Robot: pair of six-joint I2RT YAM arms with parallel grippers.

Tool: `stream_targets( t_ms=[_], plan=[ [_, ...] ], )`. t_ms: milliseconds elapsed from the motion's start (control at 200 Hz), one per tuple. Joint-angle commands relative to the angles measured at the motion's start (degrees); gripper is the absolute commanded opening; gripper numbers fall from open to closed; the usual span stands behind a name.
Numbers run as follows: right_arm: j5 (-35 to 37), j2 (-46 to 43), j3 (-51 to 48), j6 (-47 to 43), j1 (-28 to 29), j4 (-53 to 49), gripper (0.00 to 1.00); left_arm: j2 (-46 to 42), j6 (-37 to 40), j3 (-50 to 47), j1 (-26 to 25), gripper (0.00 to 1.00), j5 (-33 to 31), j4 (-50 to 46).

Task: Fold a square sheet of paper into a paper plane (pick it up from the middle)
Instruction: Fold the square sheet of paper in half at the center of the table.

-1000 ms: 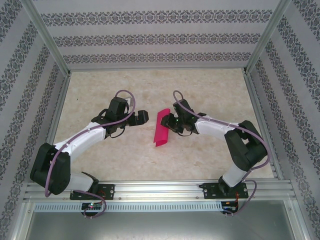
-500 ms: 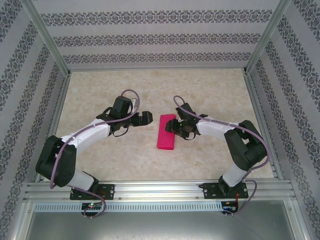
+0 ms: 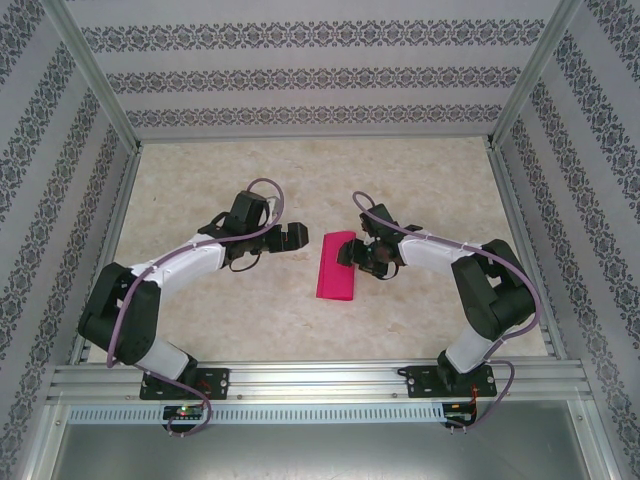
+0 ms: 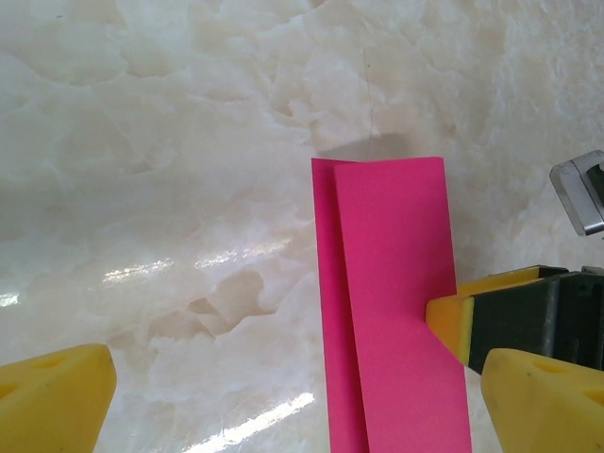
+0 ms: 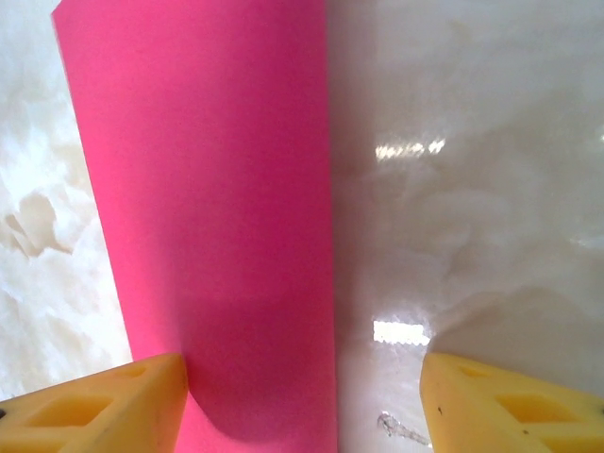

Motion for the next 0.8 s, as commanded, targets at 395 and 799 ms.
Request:
stream_targets(
  t_ms=[395, 799],
  plan=[
    [0.53, 1.83, 1.38, 3.16, 0.29, 1.49, 0.72, 1.55, -0.26, 2.25, -1.48, 1.0, 1.12, 2.09],
    [4.76, 4.59, 3.51, 5.01, 2.31, -2.27, 0.76, 2.27, 0.08, 2.64, -1.8, 1.0, 1.57, 1.89]
  ],
)
